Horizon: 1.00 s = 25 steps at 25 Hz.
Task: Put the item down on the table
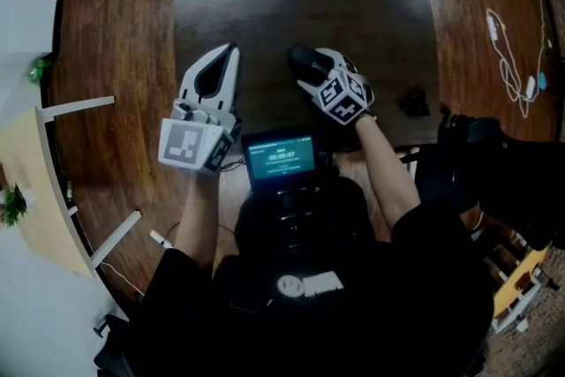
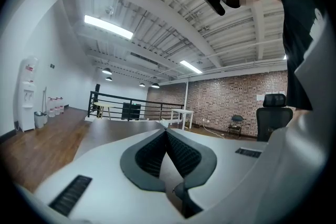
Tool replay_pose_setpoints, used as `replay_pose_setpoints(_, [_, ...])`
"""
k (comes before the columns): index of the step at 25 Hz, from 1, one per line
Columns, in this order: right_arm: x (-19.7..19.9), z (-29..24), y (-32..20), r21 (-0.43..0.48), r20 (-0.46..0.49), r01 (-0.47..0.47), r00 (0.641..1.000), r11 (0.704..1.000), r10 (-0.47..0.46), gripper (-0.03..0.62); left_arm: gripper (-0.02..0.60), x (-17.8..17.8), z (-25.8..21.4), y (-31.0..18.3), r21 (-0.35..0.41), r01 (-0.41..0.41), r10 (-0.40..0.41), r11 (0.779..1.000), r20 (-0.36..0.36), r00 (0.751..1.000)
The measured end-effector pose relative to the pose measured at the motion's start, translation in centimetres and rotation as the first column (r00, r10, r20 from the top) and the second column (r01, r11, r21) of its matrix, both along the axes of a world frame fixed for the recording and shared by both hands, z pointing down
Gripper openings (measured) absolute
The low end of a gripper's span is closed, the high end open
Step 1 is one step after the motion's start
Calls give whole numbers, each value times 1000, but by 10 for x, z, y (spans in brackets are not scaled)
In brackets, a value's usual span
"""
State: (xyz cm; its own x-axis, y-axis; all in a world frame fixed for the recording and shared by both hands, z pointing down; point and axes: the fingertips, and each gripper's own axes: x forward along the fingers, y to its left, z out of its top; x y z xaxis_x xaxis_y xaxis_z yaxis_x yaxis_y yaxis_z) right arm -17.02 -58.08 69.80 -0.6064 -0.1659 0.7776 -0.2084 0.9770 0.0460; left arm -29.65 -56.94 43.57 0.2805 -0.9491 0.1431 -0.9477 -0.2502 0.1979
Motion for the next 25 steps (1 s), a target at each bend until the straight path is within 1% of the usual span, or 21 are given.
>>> replay_pose_setpoints(4, [-2,18,3,1,-88,23,996,1000,-23,370,-8,-2,2,-2,-3,-5,5,1000,-3,1000])
replay_pose_setpoints(7, [-3,25,4,3,-121,34,992,999,-34,371,-8,-3,5,-2,-7,-8,8,1000,-9,1000])
replay_pose_setpoints(9, [-4,27,5,2,-126,33,991,999,-32,371,-8,-4,7,-1,-12,-10,10,1000,-12,1000])
replay_pose_setpoints(14, [-5,26,3,17,-119,31,992,999,-28,374,-8,-5,9,0,-10,-22,22,1000,-15,1000])
replay_pose_setpoints(16, [-5,25,4,17,-115,16,993,1000,-14,376,-8,-5,8,3,-7,-25,24,1000,-16,1000])
replay_pose_setpoints(23, [-5,1,0,15,-5,-68,998,998,68,380,-8,-2,4,13,-5,-26,26,1000,-15,1000])
replay_pose_setpoints(25, [-5,-6,-2,20,23,-87,996,996,86,382,-8,0,1,14,15,-38,39,999,-15,999])
